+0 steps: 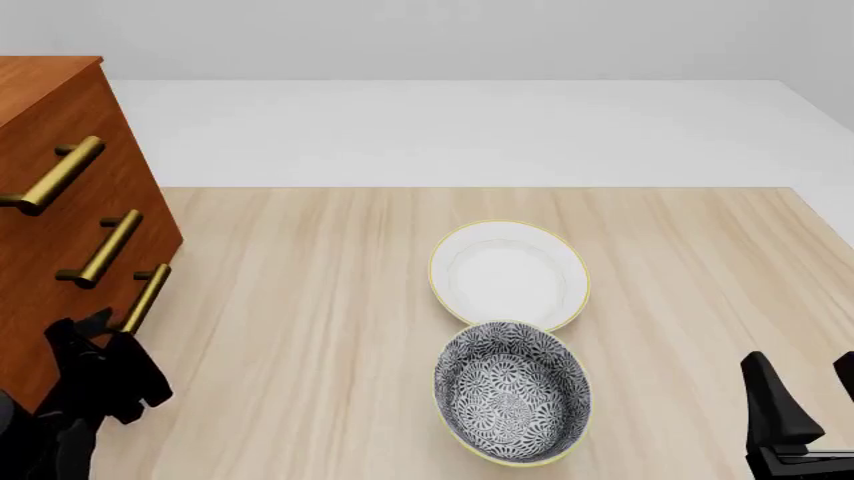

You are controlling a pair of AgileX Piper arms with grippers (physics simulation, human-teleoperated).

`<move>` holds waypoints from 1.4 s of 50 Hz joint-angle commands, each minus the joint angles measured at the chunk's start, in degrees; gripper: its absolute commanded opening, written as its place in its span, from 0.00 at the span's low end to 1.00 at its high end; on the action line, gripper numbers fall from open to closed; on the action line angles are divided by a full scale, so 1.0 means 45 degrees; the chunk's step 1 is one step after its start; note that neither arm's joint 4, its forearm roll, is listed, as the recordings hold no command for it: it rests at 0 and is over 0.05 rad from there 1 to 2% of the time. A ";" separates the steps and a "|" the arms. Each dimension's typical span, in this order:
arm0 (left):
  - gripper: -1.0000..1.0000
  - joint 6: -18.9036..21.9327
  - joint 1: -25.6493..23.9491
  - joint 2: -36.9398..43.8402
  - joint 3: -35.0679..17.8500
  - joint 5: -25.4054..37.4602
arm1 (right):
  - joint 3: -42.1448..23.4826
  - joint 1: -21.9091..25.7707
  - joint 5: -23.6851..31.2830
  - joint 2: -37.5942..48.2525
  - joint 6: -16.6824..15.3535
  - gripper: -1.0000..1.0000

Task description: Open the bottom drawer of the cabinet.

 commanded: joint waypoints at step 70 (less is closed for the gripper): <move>0.00 0.0298 -0.0720 -0.0354 0.0242 -0.0003 | 0.0000 -0.0002 0.0000 -0.0003 0.0001 1.00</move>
